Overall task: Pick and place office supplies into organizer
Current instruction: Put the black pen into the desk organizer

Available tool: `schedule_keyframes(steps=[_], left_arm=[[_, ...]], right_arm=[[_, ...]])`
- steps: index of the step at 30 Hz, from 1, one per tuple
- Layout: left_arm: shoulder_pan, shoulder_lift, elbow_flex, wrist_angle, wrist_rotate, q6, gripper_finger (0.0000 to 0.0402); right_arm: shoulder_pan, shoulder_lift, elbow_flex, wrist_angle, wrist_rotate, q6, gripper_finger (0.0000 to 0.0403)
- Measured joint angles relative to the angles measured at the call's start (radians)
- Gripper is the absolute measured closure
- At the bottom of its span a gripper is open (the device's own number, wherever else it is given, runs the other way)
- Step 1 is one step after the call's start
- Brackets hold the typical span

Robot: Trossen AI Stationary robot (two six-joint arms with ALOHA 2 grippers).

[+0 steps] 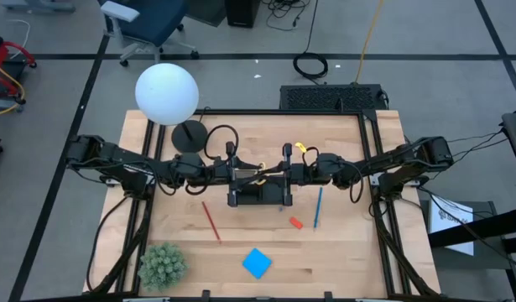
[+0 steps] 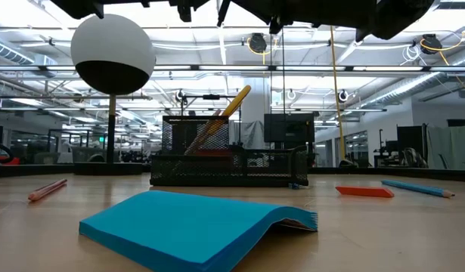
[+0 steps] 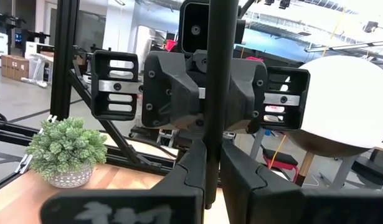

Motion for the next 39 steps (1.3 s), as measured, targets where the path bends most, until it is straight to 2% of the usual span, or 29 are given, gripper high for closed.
schedule_keyframes(steps=[12, 24, 39], left_arm=[[0.01, 0.0, 0.016, -0.009, 0.002, -0.005, 0.0282], [0.049, 0.033, 0.018, 0.011, 0.056, -0.057, 0.0282], [0.057, 0.059, 0.021, 0.04, 0.05, -0.053, 0.0282]], right_arm=[[0.0, 0.0, 0.0, 0.002, 0.0, 0.0, 0.0387], [-0.002, 0.0, 0.0, -0.001, 0.005, 0.0, 0.0387], [-0.008, -0.001, 0.0, -0.013, 0.002, 0.001, 0.0387]])
